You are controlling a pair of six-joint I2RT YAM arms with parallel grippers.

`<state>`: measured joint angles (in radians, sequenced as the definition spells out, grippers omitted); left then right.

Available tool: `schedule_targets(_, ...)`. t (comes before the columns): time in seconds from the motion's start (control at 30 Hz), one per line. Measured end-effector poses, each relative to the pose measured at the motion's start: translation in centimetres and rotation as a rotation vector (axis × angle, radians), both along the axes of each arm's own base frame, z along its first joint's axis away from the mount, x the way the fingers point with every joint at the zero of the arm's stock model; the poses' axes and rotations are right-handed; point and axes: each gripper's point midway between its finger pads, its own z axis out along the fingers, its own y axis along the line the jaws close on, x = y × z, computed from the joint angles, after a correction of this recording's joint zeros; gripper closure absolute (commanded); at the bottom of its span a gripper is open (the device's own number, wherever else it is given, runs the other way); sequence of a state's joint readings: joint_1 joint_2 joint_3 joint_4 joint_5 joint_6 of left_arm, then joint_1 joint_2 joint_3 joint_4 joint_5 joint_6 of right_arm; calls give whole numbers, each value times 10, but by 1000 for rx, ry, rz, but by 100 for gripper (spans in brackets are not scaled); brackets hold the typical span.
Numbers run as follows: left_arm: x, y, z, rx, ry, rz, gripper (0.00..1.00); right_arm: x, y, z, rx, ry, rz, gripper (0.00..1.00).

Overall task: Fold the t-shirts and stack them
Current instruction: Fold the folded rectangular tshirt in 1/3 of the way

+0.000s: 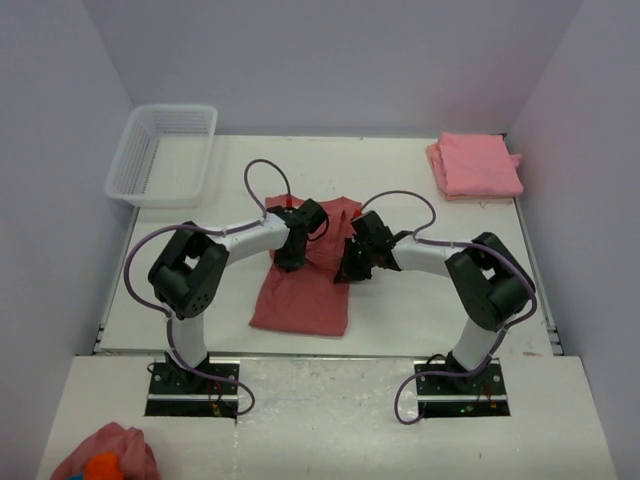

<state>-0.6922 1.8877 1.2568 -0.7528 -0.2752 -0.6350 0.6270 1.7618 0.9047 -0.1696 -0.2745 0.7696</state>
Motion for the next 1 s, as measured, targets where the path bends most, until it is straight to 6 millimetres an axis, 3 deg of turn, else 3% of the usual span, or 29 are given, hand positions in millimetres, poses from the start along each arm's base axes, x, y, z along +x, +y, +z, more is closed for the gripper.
schedule_targets(0.23, -1, -4, 0, -3, -6, -2, 100, 0, -13, 1, -30, 12, -41, 100)
schedule_targets(0.5, 0, 5, 1, -8, -15, 38, 100, 16, -47, 3, -110, 39, -119, 100)
schedule_targets(0.77, 3, 9, 2, -12, -20, 51, 100, 18, -53, 4, -137, 21, -74, 100)
schedule_targets(0.87, 6, 8, 7, -25, -42, 51, 100, 18, -53, 4, -136, 7, -54, 99)
schedule_targets(1.0, 12, 8, 30, -53, -110, 53, 97, 13, -55, 6, -165, -26, -7, 91)
